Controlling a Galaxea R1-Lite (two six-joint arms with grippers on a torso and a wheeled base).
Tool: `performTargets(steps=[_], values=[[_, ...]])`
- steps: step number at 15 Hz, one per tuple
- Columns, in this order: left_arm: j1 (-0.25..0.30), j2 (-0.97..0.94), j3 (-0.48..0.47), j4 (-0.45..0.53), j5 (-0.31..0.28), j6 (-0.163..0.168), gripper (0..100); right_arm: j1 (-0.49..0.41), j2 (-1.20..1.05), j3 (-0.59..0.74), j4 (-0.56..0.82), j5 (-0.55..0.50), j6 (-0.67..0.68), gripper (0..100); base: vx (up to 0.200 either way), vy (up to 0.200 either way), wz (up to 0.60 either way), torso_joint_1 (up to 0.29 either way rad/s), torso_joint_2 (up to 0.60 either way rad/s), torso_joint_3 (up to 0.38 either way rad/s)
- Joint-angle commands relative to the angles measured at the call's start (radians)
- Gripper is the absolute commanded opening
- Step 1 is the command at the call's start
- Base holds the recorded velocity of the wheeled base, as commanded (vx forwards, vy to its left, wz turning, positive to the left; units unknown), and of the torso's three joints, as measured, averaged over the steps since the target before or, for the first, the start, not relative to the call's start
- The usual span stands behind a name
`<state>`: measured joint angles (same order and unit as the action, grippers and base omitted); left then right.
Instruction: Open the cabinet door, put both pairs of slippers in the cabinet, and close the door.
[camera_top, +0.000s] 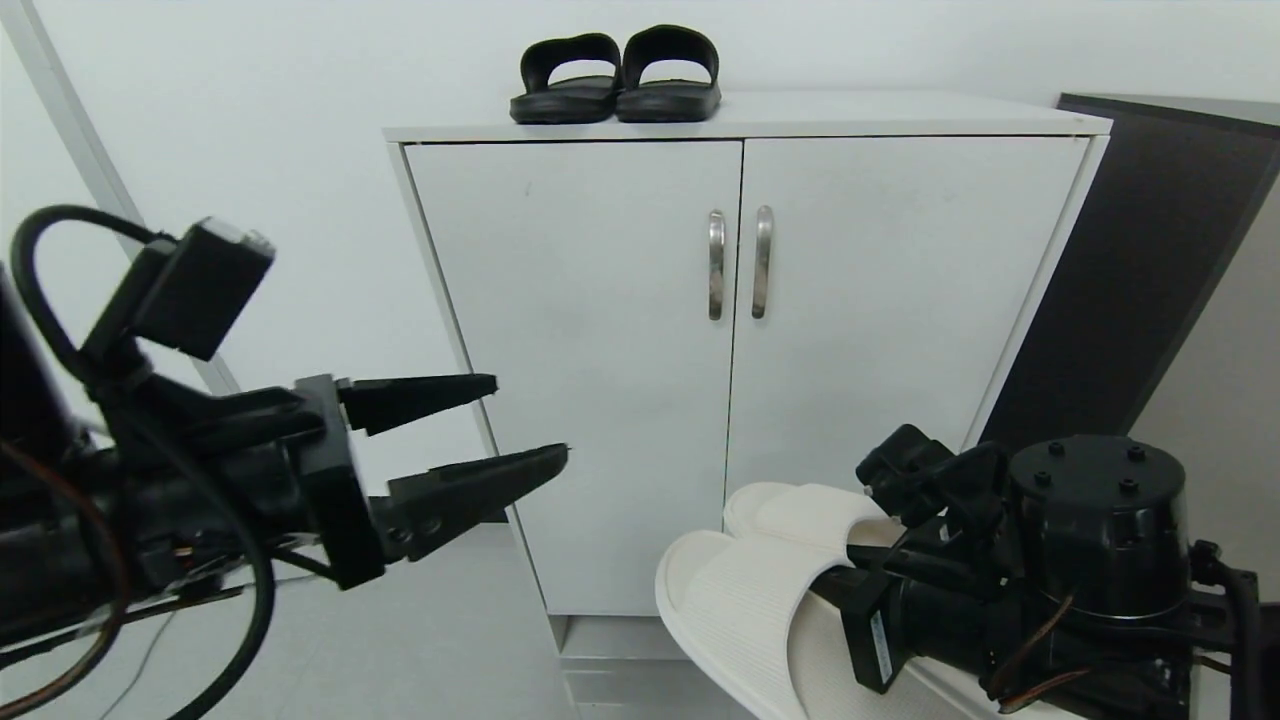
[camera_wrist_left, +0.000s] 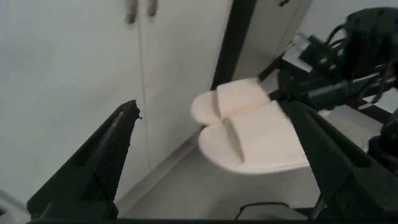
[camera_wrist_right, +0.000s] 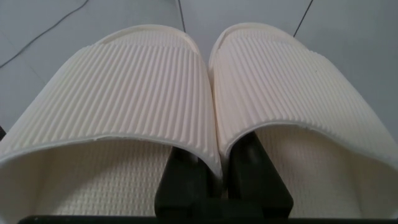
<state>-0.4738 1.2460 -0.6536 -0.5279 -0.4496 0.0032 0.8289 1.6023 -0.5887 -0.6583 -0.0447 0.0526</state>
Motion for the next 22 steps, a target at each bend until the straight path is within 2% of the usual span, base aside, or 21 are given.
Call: performTargets(steps=[1,3,4,8,9,11,13,15,17,18,19,22], values=[[-0.083,0.173,-0.101,-0.058,0.003,-0.042,100,-0.001,0.008,0.0,-0.001,0.0,0.001,0,0.0,0.0,0.0,0.0,0.0,0.0],[-0.104,0.26,-0.189,-0.121,-0.003,-0.124,100,-0.005,0.013,0.001,-0.001,-0.001,0.001,0,0.0,0.0,0.0,0.0,0.0,0.0],[-0.104,0.296,-0.231,-0.124,-0.004,-0.147,100,-0.007,0.014,0.001,-0.001,0.0,0.001,0,0.0,0.0,0.0,0.0,0.0,0.0],[-0.114,0.409,-0.36,-0.119,-0.078,-0.15,100,-0.014,0.016,0.001,-0.001,0.0,0.001,0,0.0,0.0,0.0,0.0,0.0,0.0],[-0.124,0.492,-0.452,-0.118,-0.103,-0.157,100,-0.021,0.016,0.001,-0.001,-0.001,0.0,0,0.0,0.0,0.0,0.0,0.0,0.0],[-0.135,0.576,-0.58,-0.092,-0.11,-0.207,100,-0.027,0.016,0.003,-0.001,0.0,0.001,0,0.0,0.0,0.0,0.0,0.0,0.0],[-0.135,0.618,-0.687,-0.034,-0.147,-0.266,100,-0.033,0.016,0.003,-0.001,0.002,0.001,0,0.0,0.0,0.0,0.0,0.0,0.0],[-0.135,0.653,-0.771,0.031,-0.179,-0.287,100,-0.033,0.016,0.003,-0.001,0.002,0.001,0,0.0,0.0,0.0,0.0,0.0,0.0],[-0.135,0.696,-0.834,0.049,-0.169,-0.302,100,-0.033,0.018,0.003,-0.001,0.003,0.001,0,0.0,0.0,0.0,0.0,0.0,0.0],[-0.135,0.718,-0.863,0.051,-0.144,-0.308,100,-0.034,0.021,0.003,-0.001,0.003,0.001,0,0.0,0.0,0.0,0.0,0.0,0.0],[-0.144,0.736,-0.894,0.052,-0.095,-0.308,100,-0.034,0.024,0.003,-0.001,0.003,0.001,0,0.0,0.0,0.0,0.0,0.0,0.0],[-0.144,0.744,-0.937,0.086,-0.035,-0.308,100,-0.034,0.03,0.003,-0.001,0.003,0.001,0,0.0,0.0,0.0,0.0,0.0,0.0]])
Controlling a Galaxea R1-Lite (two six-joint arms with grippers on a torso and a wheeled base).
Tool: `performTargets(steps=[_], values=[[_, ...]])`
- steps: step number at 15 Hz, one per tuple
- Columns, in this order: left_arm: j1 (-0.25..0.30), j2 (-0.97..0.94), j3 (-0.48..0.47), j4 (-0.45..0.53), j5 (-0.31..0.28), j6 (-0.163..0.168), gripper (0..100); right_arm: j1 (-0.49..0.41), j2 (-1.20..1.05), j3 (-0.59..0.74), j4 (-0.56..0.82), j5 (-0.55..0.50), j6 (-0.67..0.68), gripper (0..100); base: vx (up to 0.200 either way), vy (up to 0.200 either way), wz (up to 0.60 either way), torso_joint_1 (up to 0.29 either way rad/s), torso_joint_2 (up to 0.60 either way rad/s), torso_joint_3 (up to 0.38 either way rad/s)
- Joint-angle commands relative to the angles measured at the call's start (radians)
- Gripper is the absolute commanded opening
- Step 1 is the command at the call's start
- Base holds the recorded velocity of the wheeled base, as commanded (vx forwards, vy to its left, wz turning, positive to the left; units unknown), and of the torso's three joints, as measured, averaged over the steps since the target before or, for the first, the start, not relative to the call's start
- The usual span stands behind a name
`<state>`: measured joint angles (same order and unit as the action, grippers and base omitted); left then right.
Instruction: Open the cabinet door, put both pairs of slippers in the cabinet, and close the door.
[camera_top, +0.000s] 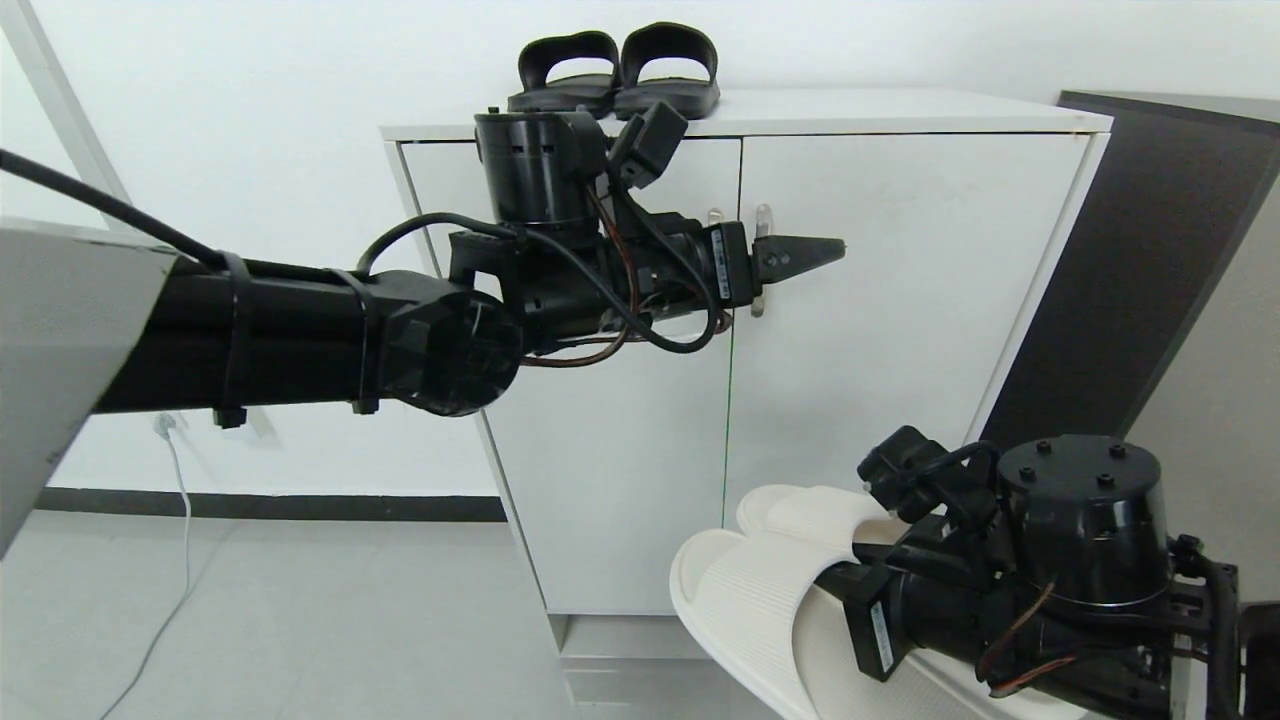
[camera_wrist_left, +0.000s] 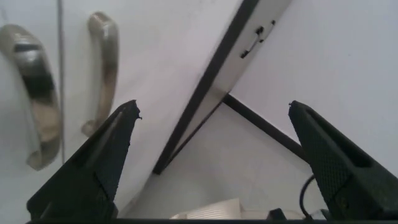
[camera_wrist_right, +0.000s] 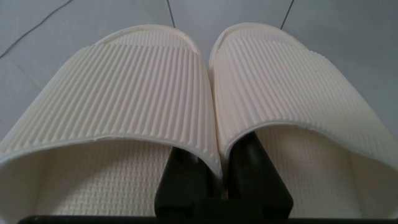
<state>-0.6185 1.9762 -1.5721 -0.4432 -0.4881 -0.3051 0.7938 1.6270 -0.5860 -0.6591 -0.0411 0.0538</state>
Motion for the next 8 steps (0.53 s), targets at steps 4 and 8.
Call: performTargets(steps=[4,8], values=[[0.01,0.059,-0.121,0.064,0.057,0.003,100,0.001,0.005,0.0,0.0,0.0,0.0,0,0.0,0.0,0.0,0.0,0.0,0.0],[0.031,0.138,-0.223,0.107,0.115,0.008,100,0.001,0.005,0.0,0.0,-0.002,0.0,0,0.0,0.0,0.0,0.0,0.0,0.0]])
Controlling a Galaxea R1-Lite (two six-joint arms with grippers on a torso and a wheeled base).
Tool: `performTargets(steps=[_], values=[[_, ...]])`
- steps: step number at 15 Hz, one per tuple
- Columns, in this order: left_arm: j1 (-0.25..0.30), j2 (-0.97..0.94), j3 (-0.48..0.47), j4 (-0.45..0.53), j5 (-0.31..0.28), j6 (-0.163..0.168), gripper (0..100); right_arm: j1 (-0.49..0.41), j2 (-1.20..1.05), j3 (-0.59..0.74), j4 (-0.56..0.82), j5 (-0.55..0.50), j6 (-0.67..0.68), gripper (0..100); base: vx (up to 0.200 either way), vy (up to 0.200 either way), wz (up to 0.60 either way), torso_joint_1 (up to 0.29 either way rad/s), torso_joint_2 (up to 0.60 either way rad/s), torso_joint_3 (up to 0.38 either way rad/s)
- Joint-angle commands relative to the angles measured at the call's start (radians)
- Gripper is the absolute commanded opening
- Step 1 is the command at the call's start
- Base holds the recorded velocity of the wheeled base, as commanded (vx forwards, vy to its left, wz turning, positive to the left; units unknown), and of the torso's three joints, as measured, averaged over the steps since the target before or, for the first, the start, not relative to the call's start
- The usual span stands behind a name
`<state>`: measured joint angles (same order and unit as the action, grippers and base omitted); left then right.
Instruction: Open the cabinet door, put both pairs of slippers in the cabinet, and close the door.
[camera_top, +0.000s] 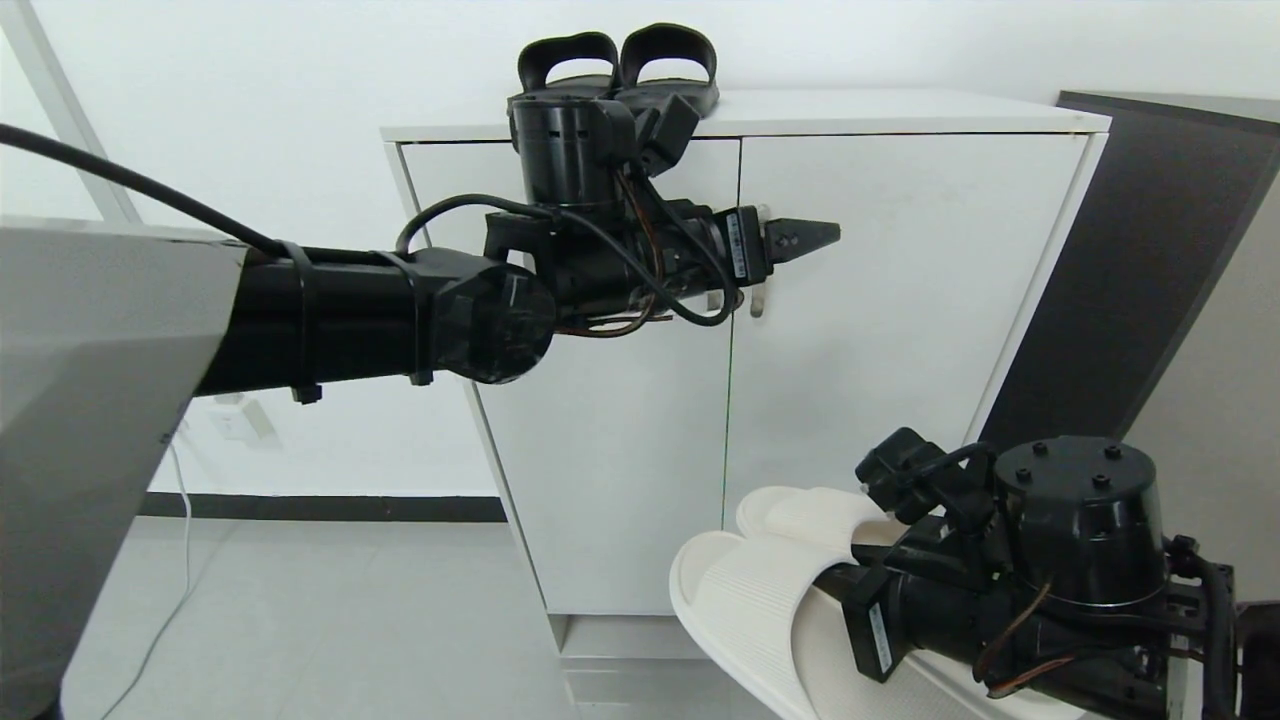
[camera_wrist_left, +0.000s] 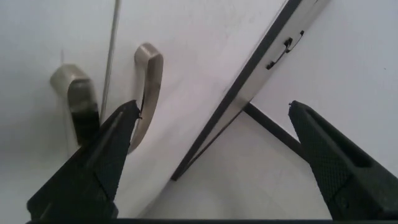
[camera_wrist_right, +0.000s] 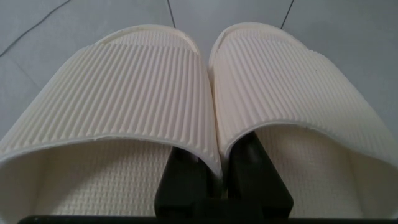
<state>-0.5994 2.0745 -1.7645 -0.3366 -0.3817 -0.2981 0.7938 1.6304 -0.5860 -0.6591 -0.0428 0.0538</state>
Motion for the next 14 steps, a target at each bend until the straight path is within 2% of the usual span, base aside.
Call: performTargets(steps=[1,4,5,9,13,14], values=[[0.016,0.052,-0.046,0.005,0.009,0.0,100,0.001,0.002,0.0,0.0,0.0,0.0,0,0.0,0.0,0.0,0.0,0.0,0.0],[0.015,0.076,-0.076,0.03,0.009,0.0,100,0.001,0.003,0.0,0.0,0.0,0.0,0,0.0,0.0,0.0,0.0,0.0,0.0],[0.012,0.079,-0.079,0.03,0.007,0.0,0,0.001,0.003,0.0,0.0,0.0,0.0,0,0.0,0.0,0.0,0.0,0.0,0.0],[0.01,0.062,-0.056,0.03,0.009,-0.006,0,0.001,0.005,0.0,0.0,0.0,0.0,0,0.0,0.0,0.0,0.0,0.0,0.0],[-0.005,-0.045,0.079,0.021,0.007,-0.004,0,0.002,0.0,0.012,0.0,0.007,0.0,0,0.0,0.0,0.0,0.0,0.0,0.0],[-0.017,-0.094,0.14,0.008,0.007,-0.004,0,0.002,-0.006,0.017,-0.004,0.009,0.0,0,0.0,0.0,0.0,0.0,0.0,0.0]])
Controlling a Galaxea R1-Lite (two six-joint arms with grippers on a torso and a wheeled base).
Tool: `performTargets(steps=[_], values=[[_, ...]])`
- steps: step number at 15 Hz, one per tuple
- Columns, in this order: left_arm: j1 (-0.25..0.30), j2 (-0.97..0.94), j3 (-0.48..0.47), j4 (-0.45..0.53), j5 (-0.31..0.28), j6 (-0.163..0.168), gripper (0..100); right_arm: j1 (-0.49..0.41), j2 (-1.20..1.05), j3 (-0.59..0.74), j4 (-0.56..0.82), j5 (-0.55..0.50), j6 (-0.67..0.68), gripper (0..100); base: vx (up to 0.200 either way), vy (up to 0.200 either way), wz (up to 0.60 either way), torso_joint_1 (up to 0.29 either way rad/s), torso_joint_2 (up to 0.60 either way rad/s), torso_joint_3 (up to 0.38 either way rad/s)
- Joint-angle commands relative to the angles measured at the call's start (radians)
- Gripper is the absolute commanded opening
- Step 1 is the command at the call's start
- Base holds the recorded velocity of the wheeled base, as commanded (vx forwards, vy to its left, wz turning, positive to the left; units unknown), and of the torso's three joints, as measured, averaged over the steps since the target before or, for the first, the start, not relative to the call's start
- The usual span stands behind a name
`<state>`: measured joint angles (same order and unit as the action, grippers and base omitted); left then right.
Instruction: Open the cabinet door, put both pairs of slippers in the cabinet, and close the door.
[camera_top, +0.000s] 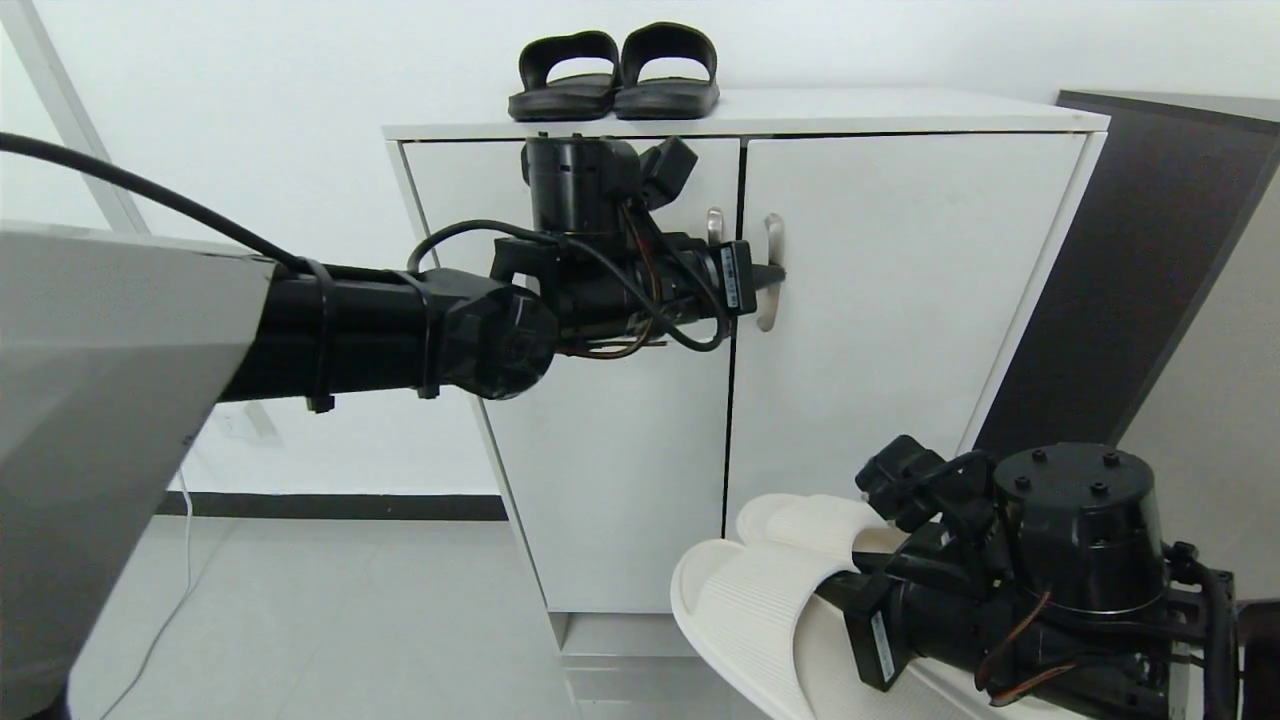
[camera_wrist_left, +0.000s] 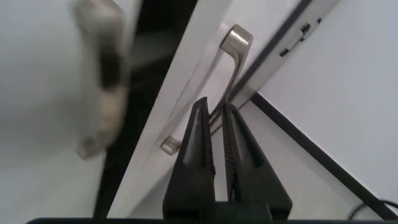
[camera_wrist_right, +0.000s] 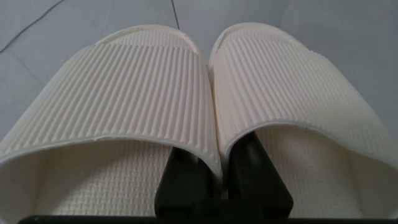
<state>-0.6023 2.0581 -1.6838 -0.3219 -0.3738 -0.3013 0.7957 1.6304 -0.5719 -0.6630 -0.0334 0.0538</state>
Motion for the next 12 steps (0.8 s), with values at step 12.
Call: performTargets(steps=[12], values=[[-0.08,-0.371,0.492,-0.235,0.001,-0.001,0,0.008,-0.053,0.099,-0.078,0.188,-0.025,0,0.0,0.0,0.0,0.0,0.0,0.0]])
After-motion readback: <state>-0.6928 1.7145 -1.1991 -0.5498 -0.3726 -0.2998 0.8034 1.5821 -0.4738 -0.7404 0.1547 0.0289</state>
